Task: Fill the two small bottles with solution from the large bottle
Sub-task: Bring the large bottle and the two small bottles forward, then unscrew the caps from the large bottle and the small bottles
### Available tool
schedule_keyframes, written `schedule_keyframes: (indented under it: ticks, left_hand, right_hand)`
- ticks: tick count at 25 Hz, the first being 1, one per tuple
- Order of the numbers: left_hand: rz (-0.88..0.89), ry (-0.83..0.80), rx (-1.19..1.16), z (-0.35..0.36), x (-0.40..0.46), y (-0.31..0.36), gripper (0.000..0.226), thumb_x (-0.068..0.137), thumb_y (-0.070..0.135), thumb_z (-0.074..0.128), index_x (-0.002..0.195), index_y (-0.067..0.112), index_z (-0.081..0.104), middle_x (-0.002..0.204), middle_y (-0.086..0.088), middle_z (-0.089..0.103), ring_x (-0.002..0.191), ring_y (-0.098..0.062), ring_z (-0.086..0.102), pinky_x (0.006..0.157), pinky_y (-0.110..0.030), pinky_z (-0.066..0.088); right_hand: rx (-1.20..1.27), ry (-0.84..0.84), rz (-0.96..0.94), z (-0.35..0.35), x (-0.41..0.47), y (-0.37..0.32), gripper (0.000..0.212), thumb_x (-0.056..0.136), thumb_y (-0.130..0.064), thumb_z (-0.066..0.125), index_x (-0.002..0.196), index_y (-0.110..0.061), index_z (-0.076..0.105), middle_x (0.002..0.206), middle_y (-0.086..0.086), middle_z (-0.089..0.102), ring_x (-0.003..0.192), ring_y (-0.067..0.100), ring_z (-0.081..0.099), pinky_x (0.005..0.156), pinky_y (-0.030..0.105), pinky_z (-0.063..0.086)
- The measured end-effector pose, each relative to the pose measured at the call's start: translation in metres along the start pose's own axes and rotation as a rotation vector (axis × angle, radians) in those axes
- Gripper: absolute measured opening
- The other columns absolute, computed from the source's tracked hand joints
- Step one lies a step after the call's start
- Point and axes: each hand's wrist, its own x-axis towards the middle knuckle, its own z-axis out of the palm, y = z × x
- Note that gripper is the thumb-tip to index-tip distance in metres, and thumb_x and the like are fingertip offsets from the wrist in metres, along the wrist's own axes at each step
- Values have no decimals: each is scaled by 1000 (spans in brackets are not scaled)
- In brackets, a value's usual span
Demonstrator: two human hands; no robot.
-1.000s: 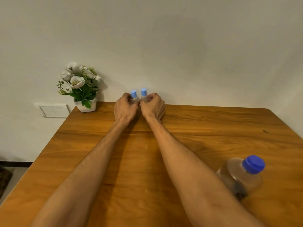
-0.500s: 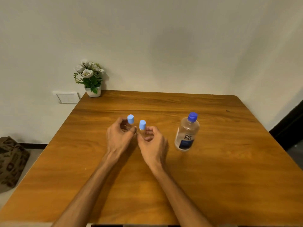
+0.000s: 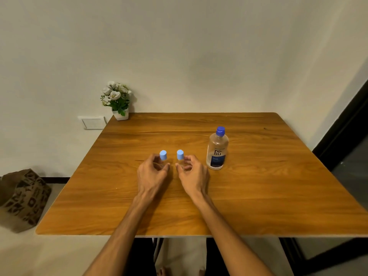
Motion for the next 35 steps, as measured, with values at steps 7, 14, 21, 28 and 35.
schedule_keyframes:
  ticks: [7, 14, 21, 28, 35]
  left_hand:
    - [-74, 17, -21, 4, -8, -5, 66, 78, 37, 87, 133, 15, 59, 114, 1, 67, 99, -18, 65, 86, -42, 59]
    - [134, 258, -268, 13, -55, 43, 18, 83, 17, 75, 90, 14, 59, 84, 3, 56, 76, -18, 53, 68, -31, 45]
    - [304, 7, -302, 57, -30, 110, 22, 89, 23, 70, 111, 18, 69, 101, 3, 69, 90, -12, 66, 70, -40, 59]
    - [441, -296, -151, 72, 12, 163, 44, 98, 27, 68, 141, 19, 64, 136, 1, 71, 121, -13, 67, 106, -42, 56]
    - [320, 45, -435, 95, -11, 184, 34, 85, 36, 85, 111, 17, 75, 104, 4, 72, 89, -6, 67, 69, -13, 54]
  right_hand:
    - [40, -53, 42, -7, 7, 0, 54, 81, -43, 88, 128, -26, 67, 113, -11, 77, 93, 5, 73, 78, 28, 63]
    - [209, 372, 115, -78, -16, 34, 25, 80, -20, 85, 99, -24, 70, 88, -12, 70, 76, 7, 66, 71, 39, 63]
    - [222, 37, 124, -96, 43, 53, 98, 74, -41, 93, 155, -32, 39, 155, -3, 53, 136, 14, 52, 111, 46, 51]
    - [205, 55, -24, -122, 40, 80, 74, 72, -43, 92, 139, -39, 58, 126, -15, 71, 115, 9, 68, 91, 40, 63]
    - [208, 183, 28, -160, 19, 108, 87, 66, -38, 98, 143, -24, 59, 137, -4, 68, 113, 15, 68, 89, 37, 64]
